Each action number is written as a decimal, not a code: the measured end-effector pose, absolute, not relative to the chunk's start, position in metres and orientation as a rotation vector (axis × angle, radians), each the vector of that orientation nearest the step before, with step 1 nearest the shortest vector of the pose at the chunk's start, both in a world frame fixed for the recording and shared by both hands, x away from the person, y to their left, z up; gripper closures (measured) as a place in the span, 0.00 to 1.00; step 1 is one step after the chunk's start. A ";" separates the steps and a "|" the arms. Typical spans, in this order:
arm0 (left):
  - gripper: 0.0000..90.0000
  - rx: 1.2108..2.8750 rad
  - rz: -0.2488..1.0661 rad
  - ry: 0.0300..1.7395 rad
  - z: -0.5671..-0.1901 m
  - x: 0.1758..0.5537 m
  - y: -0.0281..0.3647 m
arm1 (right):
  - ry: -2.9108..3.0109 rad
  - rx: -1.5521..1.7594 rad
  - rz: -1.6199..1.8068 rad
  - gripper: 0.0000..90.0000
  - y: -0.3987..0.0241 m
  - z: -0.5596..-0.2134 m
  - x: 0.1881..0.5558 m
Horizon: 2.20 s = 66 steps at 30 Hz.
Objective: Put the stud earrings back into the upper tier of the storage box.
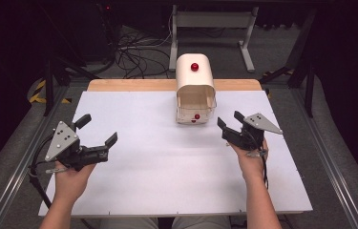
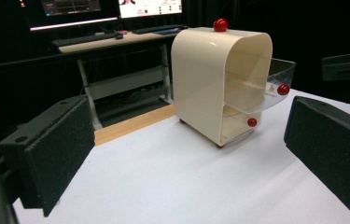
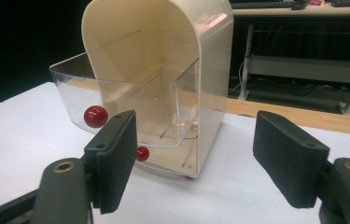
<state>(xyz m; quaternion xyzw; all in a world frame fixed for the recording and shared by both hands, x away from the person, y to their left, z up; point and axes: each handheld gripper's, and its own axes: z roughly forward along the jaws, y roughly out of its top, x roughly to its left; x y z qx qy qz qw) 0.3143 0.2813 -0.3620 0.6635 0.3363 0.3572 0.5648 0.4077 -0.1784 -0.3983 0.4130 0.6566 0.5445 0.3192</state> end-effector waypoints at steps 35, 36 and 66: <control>0.03 1.572 0.840 0.795 -0.365 0.316 0.278 | 1.836 1.221 1.208 0.37 -0.200 -0.439 0.421; 0.03 1.572 0.839 0.795 -0.365 0.316 0.278 | 1.845 1.224 1.199 0.37 -0.200 -0.440 0.421; 0.03 1.575 0.838 0.796 -0.365 0.316 0.278 | 1.956 1.302 1.022 0.71 -0.200 -0.461 0.431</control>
